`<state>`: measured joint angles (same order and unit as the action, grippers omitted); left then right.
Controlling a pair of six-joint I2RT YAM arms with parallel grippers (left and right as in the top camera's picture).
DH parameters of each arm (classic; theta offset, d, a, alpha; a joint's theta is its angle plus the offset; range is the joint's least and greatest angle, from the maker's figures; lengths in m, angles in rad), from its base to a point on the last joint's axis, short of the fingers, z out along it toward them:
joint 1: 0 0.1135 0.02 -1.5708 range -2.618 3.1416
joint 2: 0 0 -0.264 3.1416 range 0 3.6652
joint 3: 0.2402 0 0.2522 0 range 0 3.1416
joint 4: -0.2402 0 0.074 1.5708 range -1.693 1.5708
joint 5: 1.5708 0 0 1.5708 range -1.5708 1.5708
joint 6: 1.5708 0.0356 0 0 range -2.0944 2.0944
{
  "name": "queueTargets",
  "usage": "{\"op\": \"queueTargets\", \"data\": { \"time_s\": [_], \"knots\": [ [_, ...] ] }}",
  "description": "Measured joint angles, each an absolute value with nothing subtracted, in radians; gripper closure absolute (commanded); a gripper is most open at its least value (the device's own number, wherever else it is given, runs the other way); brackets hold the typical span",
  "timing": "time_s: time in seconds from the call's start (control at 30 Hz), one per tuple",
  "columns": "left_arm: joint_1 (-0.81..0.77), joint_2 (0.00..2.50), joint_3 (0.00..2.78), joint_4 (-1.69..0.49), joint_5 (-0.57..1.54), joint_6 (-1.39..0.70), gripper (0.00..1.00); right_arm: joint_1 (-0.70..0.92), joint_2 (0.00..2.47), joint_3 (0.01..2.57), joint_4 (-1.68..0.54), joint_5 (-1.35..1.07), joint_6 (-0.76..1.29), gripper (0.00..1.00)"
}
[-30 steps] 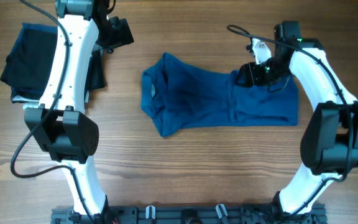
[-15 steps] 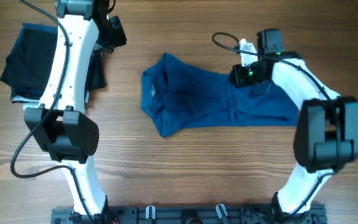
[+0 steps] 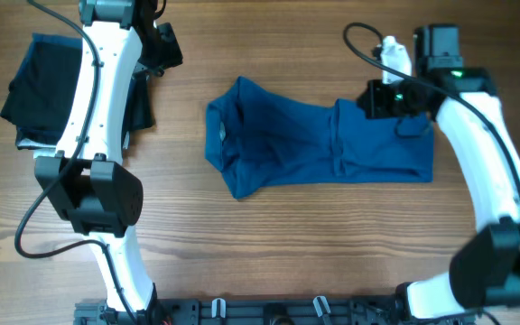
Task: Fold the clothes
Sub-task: 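Fold the shirt's right end leftward with the right gripper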
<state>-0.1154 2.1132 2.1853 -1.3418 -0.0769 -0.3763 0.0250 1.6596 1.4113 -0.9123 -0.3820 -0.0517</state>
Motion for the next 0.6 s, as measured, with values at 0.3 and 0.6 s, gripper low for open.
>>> {"op": "queueTargets", "data": {
  "time_s": [0.3,0.6],
  "knots": [
    [-0.115,2.113,2.185,-1.343,-0.076,-0.376,0.55,0.025,1.688,1.18,-0.794,-0.326,-0.031,0.95],
    [-0.115,2.113,2.185,-1.343,-0.077,-0.376,0.54,0.025,1.702,0.887,-0.545,-0.316,0.068,0.96]
  ]
}}
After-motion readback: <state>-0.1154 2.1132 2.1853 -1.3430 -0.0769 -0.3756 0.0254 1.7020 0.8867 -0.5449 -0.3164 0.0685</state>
